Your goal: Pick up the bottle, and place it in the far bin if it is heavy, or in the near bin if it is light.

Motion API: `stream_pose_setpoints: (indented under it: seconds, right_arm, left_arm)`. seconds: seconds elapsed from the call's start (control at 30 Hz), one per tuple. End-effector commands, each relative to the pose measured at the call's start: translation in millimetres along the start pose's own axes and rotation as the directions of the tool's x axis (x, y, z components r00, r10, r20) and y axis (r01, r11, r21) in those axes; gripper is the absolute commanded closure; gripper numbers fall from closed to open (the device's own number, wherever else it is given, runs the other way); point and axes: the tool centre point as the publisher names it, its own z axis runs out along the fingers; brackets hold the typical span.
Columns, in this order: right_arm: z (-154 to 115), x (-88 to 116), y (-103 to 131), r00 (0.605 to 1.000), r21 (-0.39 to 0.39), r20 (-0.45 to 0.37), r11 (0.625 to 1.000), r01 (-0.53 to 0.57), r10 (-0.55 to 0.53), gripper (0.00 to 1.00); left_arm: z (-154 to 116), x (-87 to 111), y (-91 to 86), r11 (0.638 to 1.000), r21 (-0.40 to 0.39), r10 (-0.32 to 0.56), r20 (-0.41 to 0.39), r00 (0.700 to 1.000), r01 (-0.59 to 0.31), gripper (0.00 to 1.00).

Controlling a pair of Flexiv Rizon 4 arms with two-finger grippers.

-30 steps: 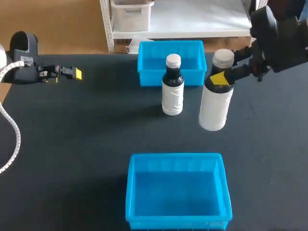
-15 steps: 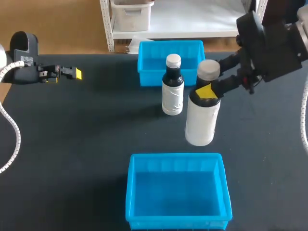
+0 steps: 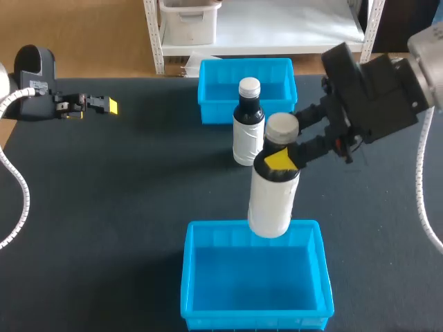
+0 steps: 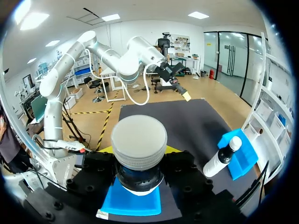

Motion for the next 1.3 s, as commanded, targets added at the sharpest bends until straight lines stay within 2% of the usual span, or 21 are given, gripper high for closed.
stream_pose_setpoints:
  seconds: [0.03, 0.33, 0.73, 1.13, 1.3]
  right_arm:
    - [12, -1, 4, 1.0, -0.018, 0.005, 1.0, 0.016, -0.016, 1.0]
    - [37, 2, 18, 0.999, -0.098, 0.018, 0.994, 0.043, -0.042, 1.0]
    - [71, 11, 24, 0.99, -0.185, 0.016, 0.972, 0.143, -0.142, 1.0]
    - [87, 26, 39, 0.981, -0.27, 0.035, 0.943, 0.192, -0.19, 1.0]
    - [93, 32, 38, 0.98, -0.282, 0.035, 0.939, 0.197, -0.196, 1.0]
  left_arm:
    - [0, 0.0, 0.0, 1.0, 0.0, 0.0, 0.0, 1.0, 0.0, 0.0]
    - [0, 0.0, 0.0, 1.0, 0.0, 0.0, 0.0, 1.0, 0.0, 0.0]
    - [0, 0.0, 0.0, 1.0, 0.0, 0.0, 0.0, 1.0, 0.0, 0.0]
    - [0, 0.0, 0.0, 1.0, 0.0, 0.0, 0.0, 1.0, 0.0, 0.0]
    - [0, 0.0, 0.0, 1.0, 0.0, 0.0, 0.0, 1.0, 0.0, 0.0]
